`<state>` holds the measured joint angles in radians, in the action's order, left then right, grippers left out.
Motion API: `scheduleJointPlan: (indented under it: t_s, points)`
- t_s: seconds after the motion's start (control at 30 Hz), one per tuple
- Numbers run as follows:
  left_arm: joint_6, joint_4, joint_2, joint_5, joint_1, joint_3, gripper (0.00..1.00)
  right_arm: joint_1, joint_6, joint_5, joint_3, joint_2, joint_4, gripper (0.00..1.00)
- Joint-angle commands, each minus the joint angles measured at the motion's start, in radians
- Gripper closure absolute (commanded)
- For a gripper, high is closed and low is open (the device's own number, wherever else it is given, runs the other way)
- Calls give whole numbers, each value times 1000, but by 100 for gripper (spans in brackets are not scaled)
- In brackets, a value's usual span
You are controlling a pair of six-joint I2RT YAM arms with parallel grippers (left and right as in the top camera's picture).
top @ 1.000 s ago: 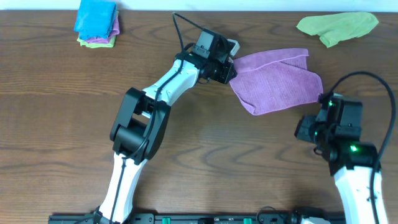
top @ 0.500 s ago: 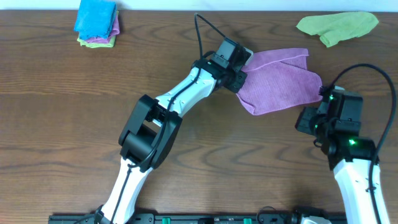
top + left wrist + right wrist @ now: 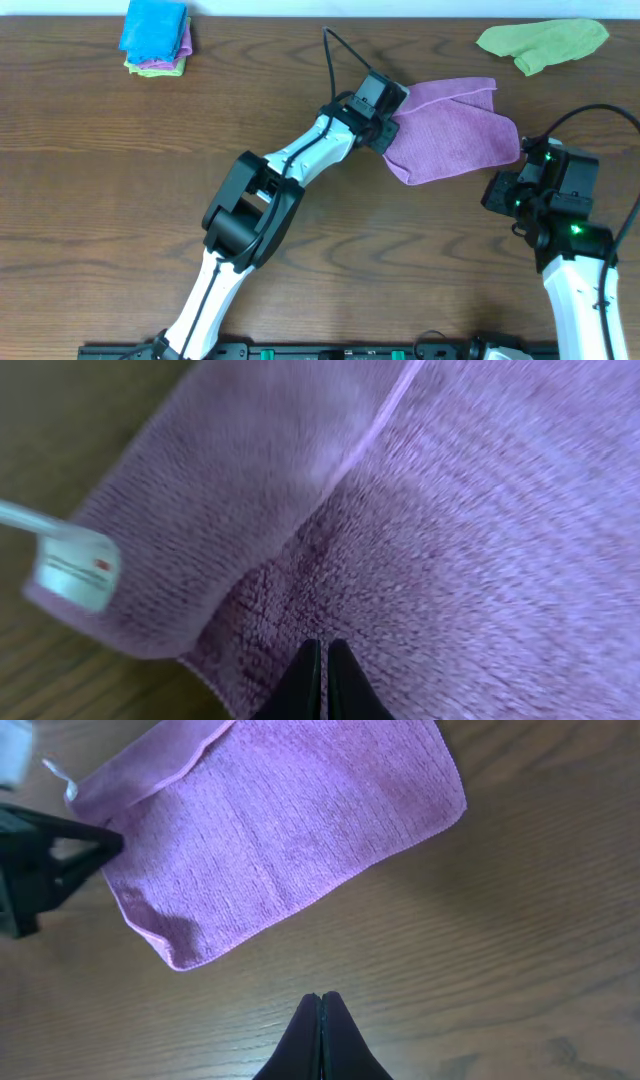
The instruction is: Fold the cloth
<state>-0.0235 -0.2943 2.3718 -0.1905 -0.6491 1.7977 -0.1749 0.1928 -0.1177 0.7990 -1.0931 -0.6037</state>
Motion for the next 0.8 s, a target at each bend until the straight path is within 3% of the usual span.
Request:
scheduleJointPlan:
  t_s: [0.0,0.27,0.5,0.77]
  points:
    - [-6,4,40,14,-2,13,94,-9,-19,-14,19,3,6,99]
    - [-10,-41,67,23,0,13,94,-9,-19,-14,19,3,6,99]
    - [-90,-213,66,201,47,13,94,-9,-43,-14,19,-7,20,99]
    - [-113,-341,51,199,128,13,94,-7,-48,-119,19,-239,179,99]
